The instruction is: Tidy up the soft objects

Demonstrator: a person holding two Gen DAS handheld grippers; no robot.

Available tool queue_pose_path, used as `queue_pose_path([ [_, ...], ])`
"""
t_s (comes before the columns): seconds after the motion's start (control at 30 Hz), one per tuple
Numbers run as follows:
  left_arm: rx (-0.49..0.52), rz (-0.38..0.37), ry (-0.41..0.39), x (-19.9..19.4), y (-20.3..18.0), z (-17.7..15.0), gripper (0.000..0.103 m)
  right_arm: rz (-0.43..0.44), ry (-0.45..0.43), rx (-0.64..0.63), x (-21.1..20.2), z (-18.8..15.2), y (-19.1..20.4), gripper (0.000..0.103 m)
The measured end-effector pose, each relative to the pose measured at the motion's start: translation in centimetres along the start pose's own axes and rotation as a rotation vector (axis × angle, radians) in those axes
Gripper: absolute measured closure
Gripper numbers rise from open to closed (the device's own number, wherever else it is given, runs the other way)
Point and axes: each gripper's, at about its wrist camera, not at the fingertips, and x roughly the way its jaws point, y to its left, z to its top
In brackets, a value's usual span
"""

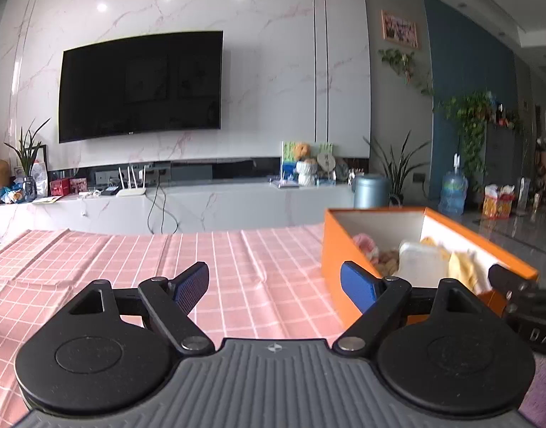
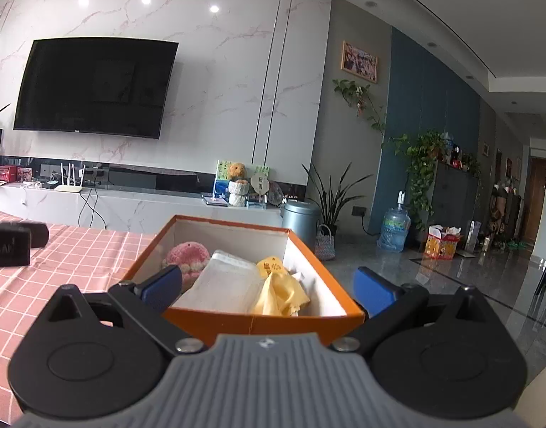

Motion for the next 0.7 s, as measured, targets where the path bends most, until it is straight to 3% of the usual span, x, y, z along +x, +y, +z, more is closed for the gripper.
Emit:
queue_pose_path([
  [0.23,-0.015,0.034,0.088,0.9,0.6,-1.6,0.005,0.013,0.047,-0.011,0.8,-0.8,0.4,0.003],
  [0.7,-0.014,0.066,0.107,0.6,0.7,-1.7,0.005,0.017,0.057,-0.006,0.8,-0.9,0.6,0.003],
])
